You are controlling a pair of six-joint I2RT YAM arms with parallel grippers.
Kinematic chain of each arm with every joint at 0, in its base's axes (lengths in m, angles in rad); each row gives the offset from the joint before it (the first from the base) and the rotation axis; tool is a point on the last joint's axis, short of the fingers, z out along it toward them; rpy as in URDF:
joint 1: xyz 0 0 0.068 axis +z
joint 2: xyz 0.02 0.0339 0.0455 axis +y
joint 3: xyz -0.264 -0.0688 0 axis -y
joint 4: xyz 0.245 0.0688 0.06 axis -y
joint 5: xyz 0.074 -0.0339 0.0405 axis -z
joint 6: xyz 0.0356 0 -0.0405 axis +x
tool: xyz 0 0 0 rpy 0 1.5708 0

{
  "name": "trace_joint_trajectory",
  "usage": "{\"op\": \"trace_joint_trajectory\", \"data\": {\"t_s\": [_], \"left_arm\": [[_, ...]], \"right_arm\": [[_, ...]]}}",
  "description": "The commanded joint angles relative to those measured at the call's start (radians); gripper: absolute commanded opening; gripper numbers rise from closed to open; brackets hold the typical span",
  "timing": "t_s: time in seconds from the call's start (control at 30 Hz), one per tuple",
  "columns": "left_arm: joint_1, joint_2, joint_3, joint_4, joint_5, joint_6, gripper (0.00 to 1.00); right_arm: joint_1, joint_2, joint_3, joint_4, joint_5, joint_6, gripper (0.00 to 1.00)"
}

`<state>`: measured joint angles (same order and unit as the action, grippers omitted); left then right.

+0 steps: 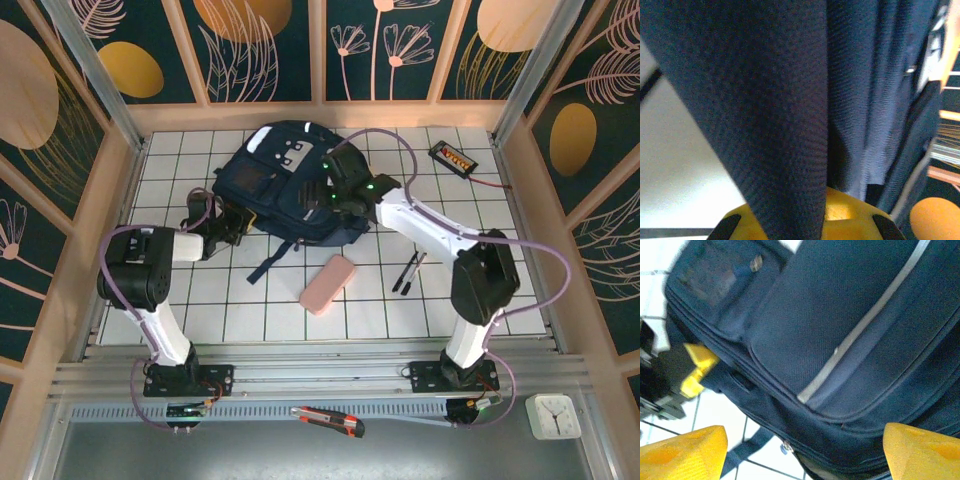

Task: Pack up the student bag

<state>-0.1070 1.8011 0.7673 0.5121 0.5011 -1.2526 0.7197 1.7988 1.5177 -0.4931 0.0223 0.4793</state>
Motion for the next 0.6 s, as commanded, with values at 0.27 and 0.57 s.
{"op": "trace_joint_trajectory", "data": {"t_s": [0.27,0.57], "left_arm": [[-0.058,-0.126,0.095,0.085,-0.003,-0.146,0.00],[-0.092,-0.149,0.113,0.056,-0.011,-0.155,0.00]], "right_arm": [[0.082,0.032,-0.056,-0.120,-0.071,0.149,0.73],[0.084,0.070,-0.020,-0.140,-0.035,0.196,0.64]]}}
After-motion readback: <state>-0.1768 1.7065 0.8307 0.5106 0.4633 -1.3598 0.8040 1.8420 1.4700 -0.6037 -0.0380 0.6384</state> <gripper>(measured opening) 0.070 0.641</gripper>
